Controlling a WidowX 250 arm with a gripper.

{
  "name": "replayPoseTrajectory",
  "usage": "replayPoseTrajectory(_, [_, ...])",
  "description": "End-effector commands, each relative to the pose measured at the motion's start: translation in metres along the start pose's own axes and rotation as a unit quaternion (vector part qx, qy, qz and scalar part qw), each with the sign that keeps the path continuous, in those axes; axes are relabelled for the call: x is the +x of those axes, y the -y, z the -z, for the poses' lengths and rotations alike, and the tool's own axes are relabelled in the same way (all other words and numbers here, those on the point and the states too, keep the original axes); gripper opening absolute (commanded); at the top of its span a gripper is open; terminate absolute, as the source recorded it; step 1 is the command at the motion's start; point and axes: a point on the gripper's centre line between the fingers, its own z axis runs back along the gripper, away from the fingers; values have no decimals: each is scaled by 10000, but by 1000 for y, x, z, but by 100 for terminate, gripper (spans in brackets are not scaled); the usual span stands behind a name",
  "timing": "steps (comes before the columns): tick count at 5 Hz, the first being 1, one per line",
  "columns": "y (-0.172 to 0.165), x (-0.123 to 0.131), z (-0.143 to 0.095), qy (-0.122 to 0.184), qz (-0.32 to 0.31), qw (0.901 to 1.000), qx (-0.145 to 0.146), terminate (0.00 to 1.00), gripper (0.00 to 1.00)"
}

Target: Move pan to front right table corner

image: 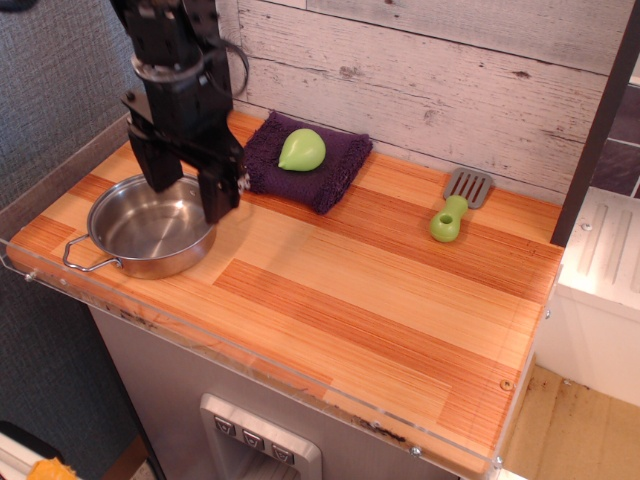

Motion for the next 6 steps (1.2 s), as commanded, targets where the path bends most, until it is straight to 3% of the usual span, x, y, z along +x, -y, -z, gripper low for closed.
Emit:
replayPoseTrajectory(1, [-6, -10, 19, -31, -234, 9996, 158, 0, 100])
replayPoseTrajectory(3, [-6, -19, 40, -202, -344, 9992, 36, 0, 100])
replayPoseTrajectory(4, [-3, -19, 40, -217, -368, 9991, -13, 0, 0])
replayPoseTrajectory(6, [-4, -19, 38, -204, -337, 9991, -135, 0, 0])
